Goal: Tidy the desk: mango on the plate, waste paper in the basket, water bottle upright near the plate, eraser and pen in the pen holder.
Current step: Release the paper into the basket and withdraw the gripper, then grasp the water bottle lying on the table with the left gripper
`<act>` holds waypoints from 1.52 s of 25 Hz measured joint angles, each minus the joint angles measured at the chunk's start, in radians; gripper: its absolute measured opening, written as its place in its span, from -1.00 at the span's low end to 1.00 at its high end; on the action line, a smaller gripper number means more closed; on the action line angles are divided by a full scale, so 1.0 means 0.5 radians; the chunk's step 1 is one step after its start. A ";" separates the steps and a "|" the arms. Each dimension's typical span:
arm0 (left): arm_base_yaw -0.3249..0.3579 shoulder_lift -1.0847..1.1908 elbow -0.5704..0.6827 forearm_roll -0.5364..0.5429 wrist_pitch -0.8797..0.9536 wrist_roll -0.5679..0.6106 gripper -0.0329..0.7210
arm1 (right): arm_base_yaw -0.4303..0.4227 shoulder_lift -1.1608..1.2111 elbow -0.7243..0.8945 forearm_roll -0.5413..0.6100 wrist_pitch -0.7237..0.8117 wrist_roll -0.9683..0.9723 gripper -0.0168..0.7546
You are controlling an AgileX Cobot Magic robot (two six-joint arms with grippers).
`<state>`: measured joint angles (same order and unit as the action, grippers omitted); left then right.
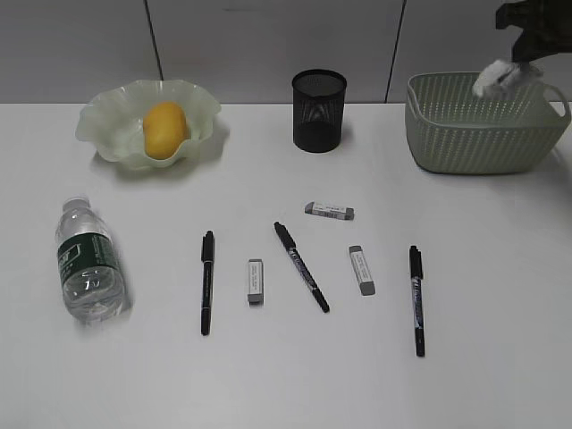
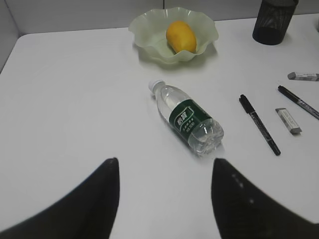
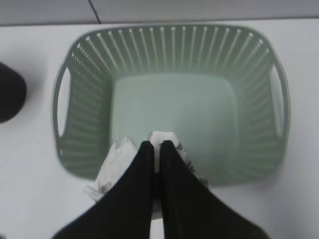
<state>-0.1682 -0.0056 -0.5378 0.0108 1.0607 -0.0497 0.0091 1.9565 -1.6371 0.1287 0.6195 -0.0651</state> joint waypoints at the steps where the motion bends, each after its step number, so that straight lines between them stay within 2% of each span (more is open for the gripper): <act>1: 0.000 0.000 0.000 0.000 0.000 0.000 0.24 | 0.000 0.084 -0.082 0.000 0.009 0.000 -0.70; 5: 0.000 0.000 0.000 0.000 0.000 0.000 0.24 | 0.001 0.287 -0.251 -0.002 0.100 -0.015 0.39; 6: 0.000 0.000 0.000 0.000 0.000 0.000 0.24 | 0.001 0.296 -0.256 -0.006 0.122 -0.017 0.52; 9: 0.000 0.000 0.000 0.000 0.000 0.000 0.24 | 0.005 0.223 -0.209 -0.049 0.188 -0.019 0.50; 11: 0.000 0.000 0.000 0.000 0.000 0.000 0.24 | 0.020 0.009 -0.005 -0.095 0.188 -0.024 0.45; 17: 0.002 0.000 0.000 0.000 -0.002 0.000 0.24 | 0.221 -1.166 1.248 -0.270 -0.017 0.033 0.42; 20: 0.002 0.000 0.000 0.000 -0.002 0.000 0.24 | 0.314 -1.744 1.695 -0.257 0.137 0.102 0.42; 22: 0.002 0.000 0.000 0.000 -0.004 0.000 0.24 | 0.351 -2.093 1.900 -0.230 0.361 0.113 0.42; 26: 0.002 0.000 0.000 0.002 -0.004 0.000 0.24 | 0.367 -2.828 2.106 -0.210 0.739 0.114 0.42; 32: 0.002 0.000 0.000 -0.005 -0.006 0.000 0.23 | 0.367 -3.723 2.218 -0.211 0.861 0.022 0.42; 38: 0.004 0.144 -0.008 -0.074 -0.024 0.000 0.22 | 0.367 -3.927 2.256 -0.224 0.851 0.064 0.42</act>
<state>-0.1663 0.0665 -0.5418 -0.0260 1.0485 -0.0497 0.1927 -0.0070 -0.5093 0.0168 1.0449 -0.0331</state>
